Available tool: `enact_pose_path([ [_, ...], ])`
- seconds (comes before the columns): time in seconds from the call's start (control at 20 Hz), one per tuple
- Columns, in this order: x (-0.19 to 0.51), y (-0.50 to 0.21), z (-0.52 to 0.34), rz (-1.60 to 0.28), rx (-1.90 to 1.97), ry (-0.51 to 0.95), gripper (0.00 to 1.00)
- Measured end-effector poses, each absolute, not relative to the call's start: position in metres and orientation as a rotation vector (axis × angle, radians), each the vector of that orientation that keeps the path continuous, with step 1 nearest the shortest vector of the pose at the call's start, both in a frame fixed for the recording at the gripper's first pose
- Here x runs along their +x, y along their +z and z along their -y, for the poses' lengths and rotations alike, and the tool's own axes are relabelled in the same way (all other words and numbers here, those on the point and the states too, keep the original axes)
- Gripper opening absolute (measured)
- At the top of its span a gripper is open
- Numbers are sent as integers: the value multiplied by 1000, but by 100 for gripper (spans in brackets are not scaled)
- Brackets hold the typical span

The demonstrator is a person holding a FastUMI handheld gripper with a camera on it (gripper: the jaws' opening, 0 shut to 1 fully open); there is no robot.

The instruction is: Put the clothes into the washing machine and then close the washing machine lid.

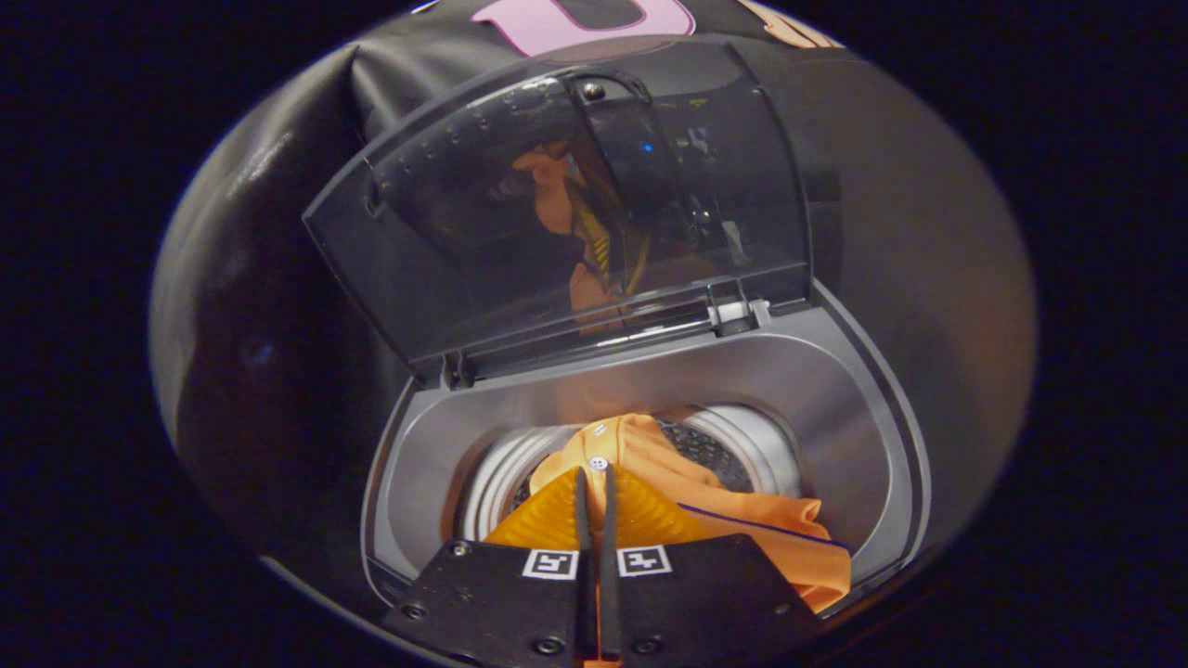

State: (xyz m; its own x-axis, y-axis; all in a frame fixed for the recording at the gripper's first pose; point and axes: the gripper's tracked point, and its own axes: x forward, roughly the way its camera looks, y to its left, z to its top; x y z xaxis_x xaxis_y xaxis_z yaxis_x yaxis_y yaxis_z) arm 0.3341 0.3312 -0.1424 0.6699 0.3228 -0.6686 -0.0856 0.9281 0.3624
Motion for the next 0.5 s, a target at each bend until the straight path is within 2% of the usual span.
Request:
enact_pose_path([
  [0.4, 341, -161, -330, -852, 277, 174, 5],
  [0.5, 344, -155, -331, -823, 281, 171, 11],
])
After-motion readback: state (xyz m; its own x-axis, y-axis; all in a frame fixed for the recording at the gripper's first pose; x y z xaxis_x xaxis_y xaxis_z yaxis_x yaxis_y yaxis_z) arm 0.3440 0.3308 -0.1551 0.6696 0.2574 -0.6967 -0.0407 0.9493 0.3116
